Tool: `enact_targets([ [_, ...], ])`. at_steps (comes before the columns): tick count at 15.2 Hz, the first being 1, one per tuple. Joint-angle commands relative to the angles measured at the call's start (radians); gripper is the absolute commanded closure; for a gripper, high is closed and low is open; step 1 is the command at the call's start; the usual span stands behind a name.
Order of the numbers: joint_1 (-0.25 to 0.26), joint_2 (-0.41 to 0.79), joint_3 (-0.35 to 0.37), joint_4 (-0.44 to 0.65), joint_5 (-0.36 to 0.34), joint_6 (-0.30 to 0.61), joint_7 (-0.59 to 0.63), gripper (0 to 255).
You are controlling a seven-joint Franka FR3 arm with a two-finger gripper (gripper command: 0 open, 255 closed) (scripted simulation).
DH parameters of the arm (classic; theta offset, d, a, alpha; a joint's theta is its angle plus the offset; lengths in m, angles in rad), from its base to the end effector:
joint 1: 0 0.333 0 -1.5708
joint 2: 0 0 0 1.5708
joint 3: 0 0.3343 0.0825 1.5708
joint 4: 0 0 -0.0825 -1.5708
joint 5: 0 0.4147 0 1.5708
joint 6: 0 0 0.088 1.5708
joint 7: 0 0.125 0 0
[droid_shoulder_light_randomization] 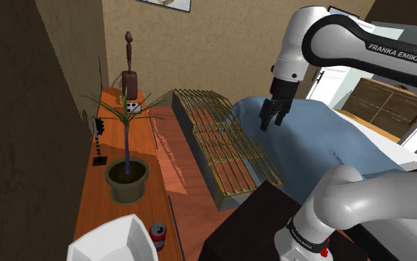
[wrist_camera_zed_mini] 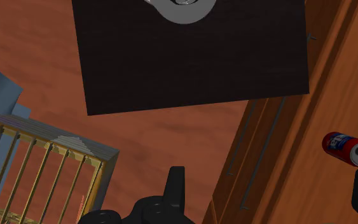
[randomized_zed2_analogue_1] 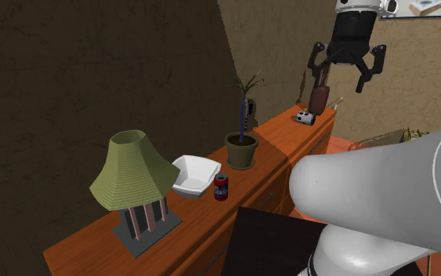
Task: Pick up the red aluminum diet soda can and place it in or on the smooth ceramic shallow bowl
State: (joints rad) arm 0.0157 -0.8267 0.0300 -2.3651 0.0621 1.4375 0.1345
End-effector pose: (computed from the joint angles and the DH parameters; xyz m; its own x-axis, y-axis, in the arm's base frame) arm 0.2961 0.0246 0.5827 0.9901 -0.0924 -0.1053 -0.0957 -0.9951 -0.0261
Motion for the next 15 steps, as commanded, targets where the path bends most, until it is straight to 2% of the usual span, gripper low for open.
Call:
enact_targets([
  [1, 0.0, 0.0, 0.0, 0.0, 0.0, 0.0, 0.0, 0],
  [8, 0.056, 0.064, 0.089, -0.146, 0.063, 0.23, 0.023, 0],
  [15, 0.111, 0.206, 0.187, -0.231, 0.118, 0.478, 0.045, 0],
])
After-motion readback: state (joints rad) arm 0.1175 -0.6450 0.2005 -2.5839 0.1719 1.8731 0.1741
